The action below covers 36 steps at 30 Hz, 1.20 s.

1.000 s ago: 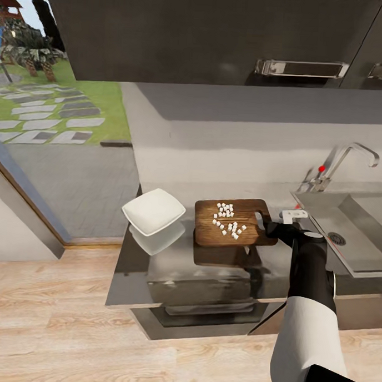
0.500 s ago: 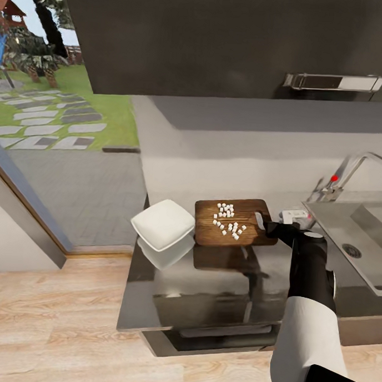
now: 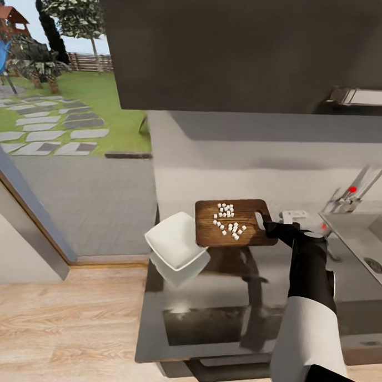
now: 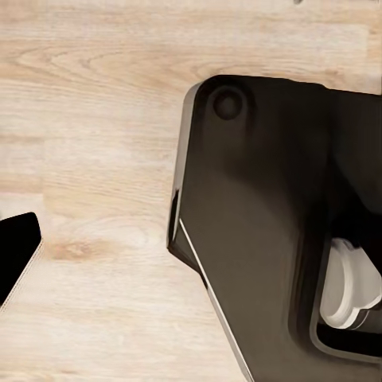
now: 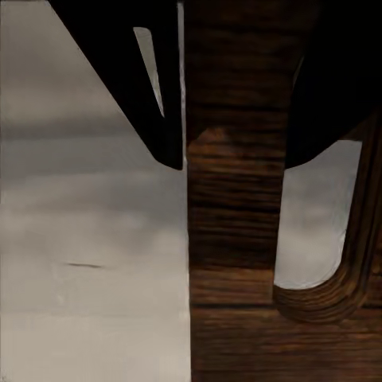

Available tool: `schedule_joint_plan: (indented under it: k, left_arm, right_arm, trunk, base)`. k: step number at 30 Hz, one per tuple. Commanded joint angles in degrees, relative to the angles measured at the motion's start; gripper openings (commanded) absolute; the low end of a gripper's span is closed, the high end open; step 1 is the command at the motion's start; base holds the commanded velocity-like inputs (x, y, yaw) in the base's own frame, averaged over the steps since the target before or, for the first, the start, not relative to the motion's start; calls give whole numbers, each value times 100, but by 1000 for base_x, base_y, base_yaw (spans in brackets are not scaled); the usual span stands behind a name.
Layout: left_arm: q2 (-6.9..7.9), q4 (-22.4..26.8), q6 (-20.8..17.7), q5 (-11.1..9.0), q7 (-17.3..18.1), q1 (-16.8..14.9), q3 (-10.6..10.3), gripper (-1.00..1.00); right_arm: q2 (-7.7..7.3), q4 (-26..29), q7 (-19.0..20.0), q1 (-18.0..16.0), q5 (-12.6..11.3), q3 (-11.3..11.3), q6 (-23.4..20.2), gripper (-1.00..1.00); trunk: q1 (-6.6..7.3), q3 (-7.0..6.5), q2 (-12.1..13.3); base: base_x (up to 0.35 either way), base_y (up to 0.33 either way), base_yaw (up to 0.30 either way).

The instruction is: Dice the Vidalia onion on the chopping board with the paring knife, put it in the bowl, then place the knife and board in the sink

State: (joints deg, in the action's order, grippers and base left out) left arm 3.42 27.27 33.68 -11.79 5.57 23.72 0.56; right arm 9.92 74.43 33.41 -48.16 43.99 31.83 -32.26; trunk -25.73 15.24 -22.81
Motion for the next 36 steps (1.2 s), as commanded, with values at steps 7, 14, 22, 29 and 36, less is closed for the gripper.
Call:
schedule_joint_plan:
  k: [7,14,22,29,36]
  left_arm:
    - [-1,6,-2,-60,58,1,6,100]
    - [-1,6,-2,-60,58,1,6,100]
    - [1,6,-2,-60,58,1,6,100]
    - [1,6,-2,-60,58,1,6,100]
    - [1,6,-9,-66,58,1,6,100]
  right_arm:
    - [8,10,58,-9,40,16,-8,-100]
    - [8,10,53,-10,40,16,-8,-100]
    - [8,10,55,-9,40,14,-3,-100]
    - [8,2,59,-9,50,8,1,-100]
    - [8,-29,60,-9,57,8,2,-100]
  trunk:
    - [-5,-54,-11]
    - [-5,-117,-11]
    - [-5,-189,-11]
    - [-5,-243,-11]
    - [-5,-249,-11]
  base:
    - [164,209,0]
    - [53,82,0]
    - [1,2,0]
    - [0,0,0]
    - [0,0,0]
